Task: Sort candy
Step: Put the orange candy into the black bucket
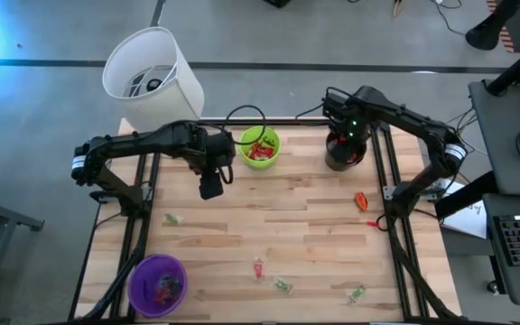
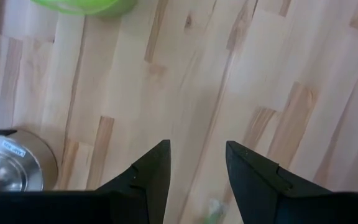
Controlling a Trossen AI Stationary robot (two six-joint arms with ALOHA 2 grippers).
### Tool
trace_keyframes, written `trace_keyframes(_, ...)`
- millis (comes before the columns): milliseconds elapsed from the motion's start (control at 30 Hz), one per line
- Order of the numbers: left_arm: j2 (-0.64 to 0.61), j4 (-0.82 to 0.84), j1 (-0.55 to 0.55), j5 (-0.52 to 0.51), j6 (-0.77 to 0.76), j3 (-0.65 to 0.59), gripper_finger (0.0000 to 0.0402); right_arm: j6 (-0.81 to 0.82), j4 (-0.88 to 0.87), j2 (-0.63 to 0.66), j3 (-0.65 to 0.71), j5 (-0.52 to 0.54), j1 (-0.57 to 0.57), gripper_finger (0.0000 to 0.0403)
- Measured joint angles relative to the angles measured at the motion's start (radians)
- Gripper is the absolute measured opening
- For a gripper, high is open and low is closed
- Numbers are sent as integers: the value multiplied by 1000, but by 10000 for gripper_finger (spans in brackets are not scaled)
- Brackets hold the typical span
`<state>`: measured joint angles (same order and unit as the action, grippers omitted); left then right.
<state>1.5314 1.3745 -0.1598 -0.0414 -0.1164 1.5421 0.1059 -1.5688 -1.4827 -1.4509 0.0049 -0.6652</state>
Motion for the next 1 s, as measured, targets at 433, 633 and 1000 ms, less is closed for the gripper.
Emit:
trace_keyframes(433,-1,85,0,0,63,0,137,372,-4,132,113,-9,215,176)
trace_keyframes(633,-1,84,0,0,104,0,137,606,0,183,258,56,316,180)
trace_keyframes(1000,-2,84,0,0,105,0,137,776,172,267,580,54,408,180)
